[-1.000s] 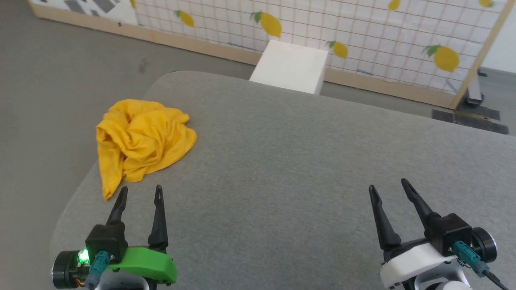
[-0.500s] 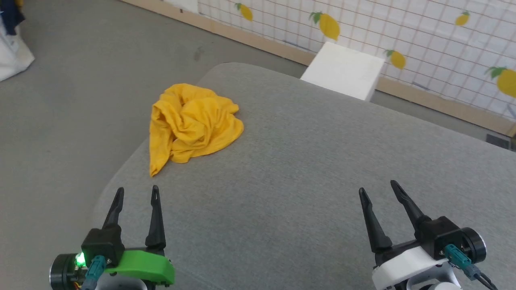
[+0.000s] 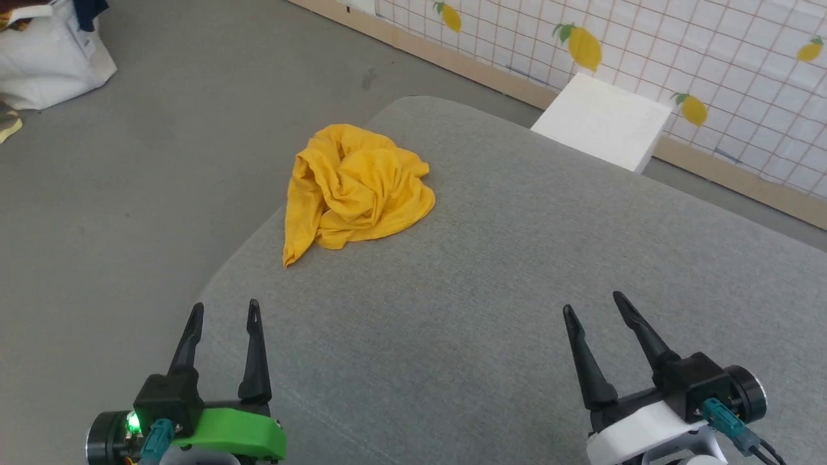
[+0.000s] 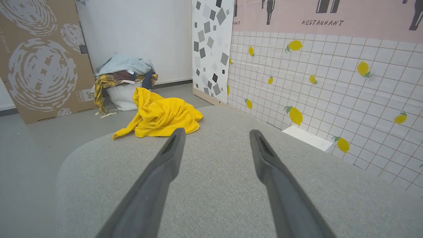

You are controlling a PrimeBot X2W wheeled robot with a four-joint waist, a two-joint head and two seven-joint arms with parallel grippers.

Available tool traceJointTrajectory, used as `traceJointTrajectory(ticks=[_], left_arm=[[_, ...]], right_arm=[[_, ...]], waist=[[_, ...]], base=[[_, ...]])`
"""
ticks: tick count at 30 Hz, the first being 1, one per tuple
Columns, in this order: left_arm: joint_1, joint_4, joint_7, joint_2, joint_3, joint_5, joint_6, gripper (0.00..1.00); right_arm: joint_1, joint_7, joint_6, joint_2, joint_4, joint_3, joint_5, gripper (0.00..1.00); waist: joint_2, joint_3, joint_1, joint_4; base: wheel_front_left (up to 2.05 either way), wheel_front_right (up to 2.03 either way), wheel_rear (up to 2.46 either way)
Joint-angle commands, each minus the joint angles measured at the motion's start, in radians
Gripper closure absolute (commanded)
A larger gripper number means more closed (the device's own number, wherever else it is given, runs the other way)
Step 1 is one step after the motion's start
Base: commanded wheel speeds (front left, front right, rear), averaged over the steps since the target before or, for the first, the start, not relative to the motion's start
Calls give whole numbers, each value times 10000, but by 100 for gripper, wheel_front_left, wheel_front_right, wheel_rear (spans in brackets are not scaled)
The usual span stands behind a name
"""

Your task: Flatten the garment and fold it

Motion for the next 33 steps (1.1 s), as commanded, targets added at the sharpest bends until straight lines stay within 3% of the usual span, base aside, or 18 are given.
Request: traceJointTrajectory(ticks=[1, 25, 33], left_arm=[[114, -38, -102, -33, 4, -78, 55, 0], [355, -132, -598, -41, 1, -276, 35, 0], [381, -127, -598, -41, -5, -252, 10, 0]], right_arm=[[-109, -100, 52, -10, 42, 58, 81, 0], [-48, -598, 65, -12, 233, 558, 213, 0], [-7, -598, 65, -12, 229, 604, 235, 0]], waist=[[0, -24, -1, 131], [0, -156, -1, 1309], [0, -193, -1, 1182]], base=[[-2, -2, -2], [0, 0, 0], [0, 0, 0]])
